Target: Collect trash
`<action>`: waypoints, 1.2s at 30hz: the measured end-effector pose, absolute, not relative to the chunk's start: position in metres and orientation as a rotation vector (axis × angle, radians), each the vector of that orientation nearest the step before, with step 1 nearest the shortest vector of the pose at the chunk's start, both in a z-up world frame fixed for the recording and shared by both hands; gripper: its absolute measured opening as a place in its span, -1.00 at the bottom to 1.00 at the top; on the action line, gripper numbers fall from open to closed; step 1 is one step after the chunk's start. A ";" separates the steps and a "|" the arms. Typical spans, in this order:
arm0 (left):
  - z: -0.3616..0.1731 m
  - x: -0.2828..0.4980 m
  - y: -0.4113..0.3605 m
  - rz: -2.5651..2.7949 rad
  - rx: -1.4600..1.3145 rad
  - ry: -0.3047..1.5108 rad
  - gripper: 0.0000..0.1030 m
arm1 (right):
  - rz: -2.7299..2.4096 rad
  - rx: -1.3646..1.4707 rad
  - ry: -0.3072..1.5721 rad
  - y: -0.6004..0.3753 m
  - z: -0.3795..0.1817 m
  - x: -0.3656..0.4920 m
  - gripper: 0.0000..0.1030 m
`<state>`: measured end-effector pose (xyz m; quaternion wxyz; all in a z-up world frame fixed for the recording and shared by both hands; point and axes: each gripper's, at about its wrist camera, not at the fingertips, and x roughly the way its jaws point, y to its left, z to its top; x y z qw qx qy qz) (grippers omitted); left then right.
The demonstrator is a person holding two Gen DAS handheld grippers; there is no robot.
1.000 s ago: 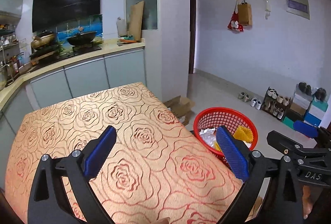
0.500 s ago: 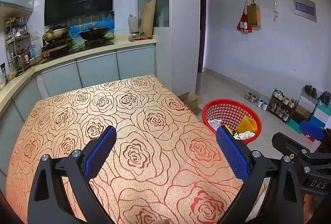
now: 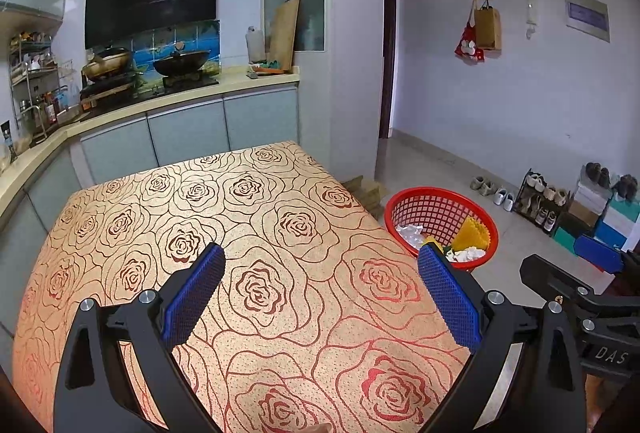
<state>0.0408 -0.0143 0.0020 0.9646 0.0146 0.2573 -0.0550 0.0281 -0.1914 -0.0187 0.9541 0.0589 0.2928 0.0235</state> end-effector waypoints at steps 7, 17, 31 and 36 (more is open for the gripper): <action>0.005 0.038 -0.014 -0.110 0.030 0.513 0.82 | 0.052 0.118 0.588 -0.189 -0.019 0.026 0.87; 0.006 0.037 -0.015 -0.111 0.033 0.512 0.82 | 0.053 0.115 0.584 -0.188 -0.017 0.026 0.87; 0.008 0.035 -0.016 -0.111 0.040 0.507 0.82 | 0.058 0.112 0.581 -0.186 -0.015 0.025 0.87; 0.008 0.035 -0.016 -0.113 0.039 0.507 0.82 | 0.057 0.110 0.580 -0.186 -0.015 0.026 0.87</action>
